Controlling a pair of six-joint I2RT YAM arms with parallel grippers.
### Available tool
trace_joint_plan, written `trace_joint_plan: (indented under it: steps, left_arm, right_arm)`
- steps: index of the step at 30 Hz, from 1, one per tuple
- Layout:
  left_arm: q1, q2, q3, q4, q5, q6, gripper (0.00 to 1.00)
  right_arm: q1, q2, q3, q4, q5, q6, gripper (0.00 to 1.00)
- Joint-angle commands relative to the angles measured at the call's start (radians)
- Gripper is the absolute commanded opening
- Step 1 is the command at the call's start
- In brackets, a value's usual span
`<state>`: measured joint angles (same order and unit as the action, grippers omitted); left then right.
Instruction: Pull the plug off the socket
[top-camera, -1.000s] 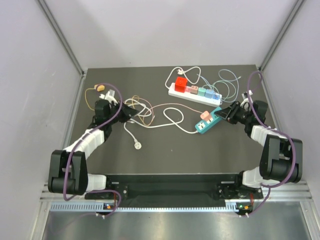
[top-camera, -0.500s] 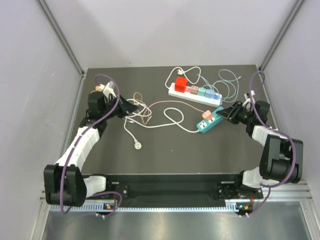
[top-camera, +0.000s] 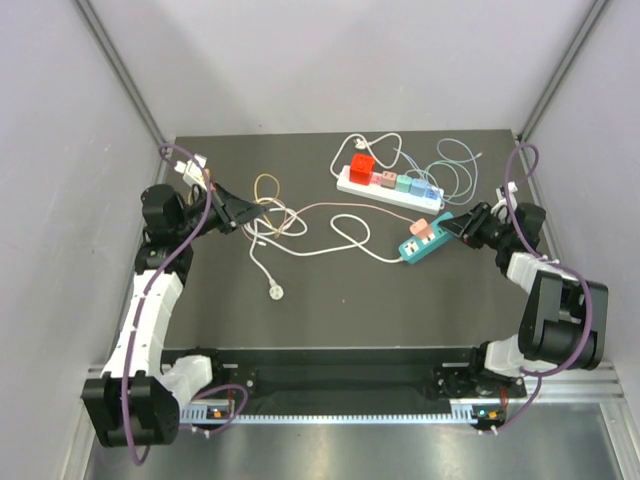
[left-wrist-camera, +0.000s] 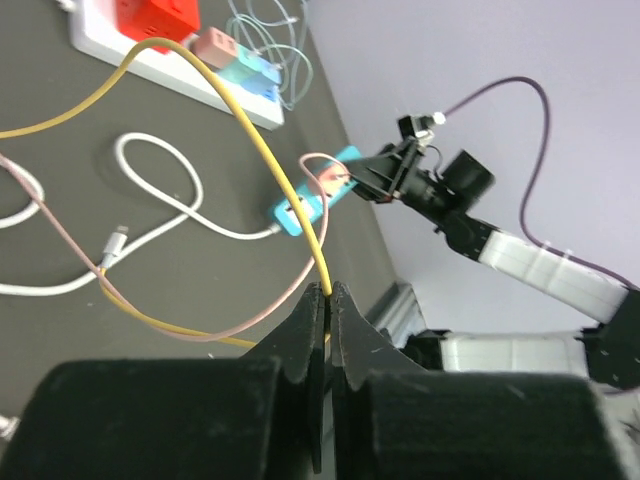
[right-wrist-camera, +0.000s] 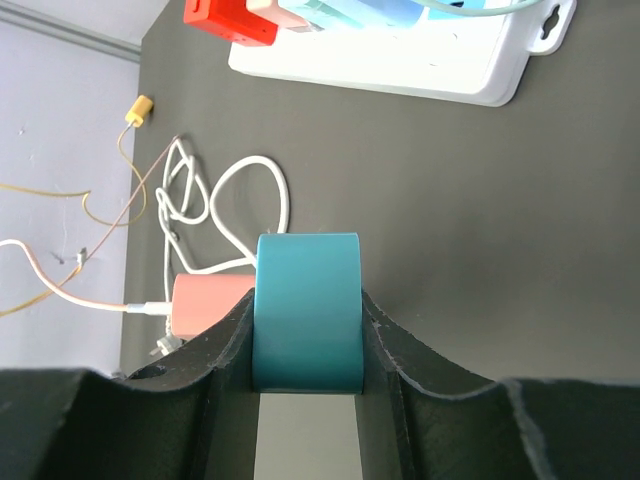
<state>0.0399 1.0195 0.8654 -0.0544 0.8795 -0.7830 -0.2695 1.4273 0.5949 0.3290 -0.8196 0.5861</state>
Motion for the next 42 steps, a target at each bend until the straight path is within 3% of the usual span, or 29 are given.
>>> trace_joint_plan:
  steps: [1, 5, 6, 7, 9, 10, 12, 18, 26, 35, 42]
  left_arm:
    - [0.008, 0.004, -0.009, 0.163, 0.147, -0.134, 0.00]
    - [0.009, 0.007, -0.040, 0.252, 0.191, -0.185, 0.00]
    - [0.011, 0.008, -0.036, 0.198, 0.191, -0.155, 0.00]
    - [0.017, 0.008, -0.019, 0.107, 0.181, -0.015, 0.00]
    - [0.028, 0.008, 0.102, -0.282, 0.014, 0.187, 0.00]
    - [0.026, 0.004, 0.171, -0.377, -0.069, 0.326, 0.00]
    - [0.031, -0.021, 0.207, -0.479, -0.221, 0.402, 0.00]
    - [0.031, -0.104, 0.259, -0.499, -0.338, 0.456, 0.00]
    - [0.031, -0.254, 0.322, -0.392, -0.592, 0.347, 0.00]
    - [0.028, -0.248, 0.446, -0.515, -0.910, 0.472, 0.00]
    - [0.026, -0.246, 0.515, -0.513, -1.056, 0.513, 0.00]
  right_arm:
    - [-0.013, -0.034, -0.001, 0.061, 0.014, -0.009, 0.00]
    - [-0.014, -0.030, -0.003, 0.058, 0.023, -0.008, 0.00]
    - [-0.014, -0.028, -0.003, 0.058, 0.025, -0.005, 0.00]
    - [-0.016, -0.028, -0.003, 0.058, 0.025, -0.002, 0.00]
    - [-0.022, -0.034, -0.007, 0.059, 0.031, -0.002, 0.00]
    - [-0.026, -0.037, -0.009, 0.058, 0.034, 0.000, 0.00]
    - [-0.034, -0.045, -0.012, 0.059, 0.042, 0.000, 0.00]
    - [-0.053, -0.050, -0.012, 0.036, 0.077, -0.022, 0.00]
    - [-0.066, -0.073, -0.020, 0.004, 0.148, -0.043, 0.00]
    - [-0.077, -0.070, -0.023, -0.005, 0.163, -0.045, 0.00]
    - [-0.083, -0.070, -0.024, -0.012, 0.177, -0.051, 0.00]
